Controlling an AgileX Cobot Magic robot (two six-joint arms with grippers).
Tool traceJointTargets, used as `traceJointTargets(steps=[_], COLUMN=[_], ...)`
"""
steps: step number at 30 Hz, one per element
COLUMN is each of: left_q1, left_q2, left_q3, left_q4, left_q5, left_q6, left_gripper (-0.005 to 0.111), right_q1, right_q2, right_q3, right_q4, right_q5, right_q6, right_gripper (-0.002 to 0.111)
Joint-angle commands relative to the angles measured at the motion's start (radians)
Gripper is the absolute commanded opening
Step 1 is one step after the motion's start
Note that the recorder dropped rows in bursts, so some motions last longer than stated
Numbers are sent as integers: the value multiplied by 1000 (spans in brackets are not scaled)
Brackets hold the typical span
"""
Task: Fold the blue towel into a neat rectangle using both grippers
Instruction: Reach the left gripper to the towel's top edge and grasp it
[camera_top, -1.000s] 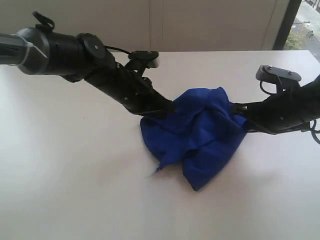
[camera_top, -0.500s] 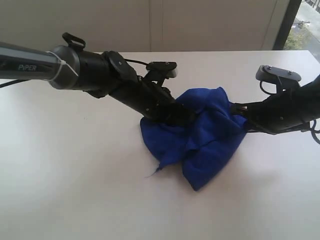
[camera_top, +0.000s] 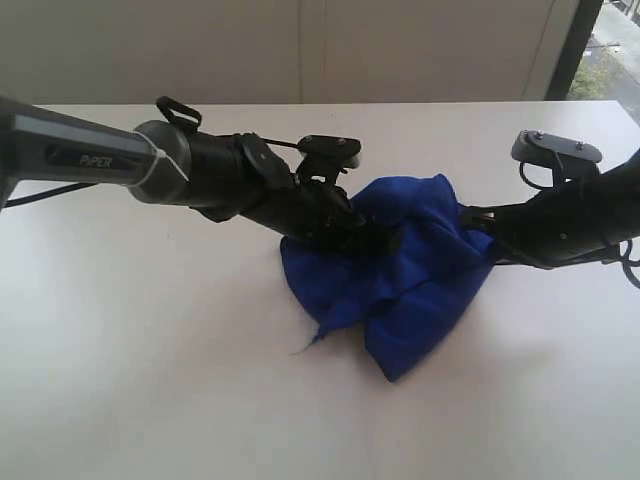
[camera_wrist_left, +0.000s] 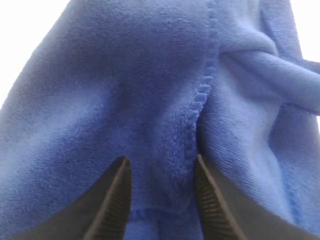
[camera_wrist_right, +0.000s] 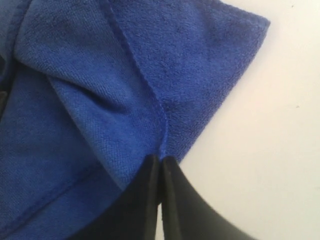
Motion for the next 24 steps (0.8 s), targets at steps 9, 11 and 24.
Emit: traceJointTargets(steps=[9,11,24], left_q1=[4,4,1], left_q2=[2,2,-20], left_q3=[-2,-2,-2], left_q4=[74,89,114], left_q5=[-45,-62,-5], left_q6=[3,5,20], left_gripper=[44,44,44], right_q1=[1,1,1], right_q2=[0,0,0], right_q3=[5,5,5], right_q4=[-1,-1,-1], right_q5=[4,4,-3], right_q6=[-4,-4,-4], right_gripper=[0,0,0])
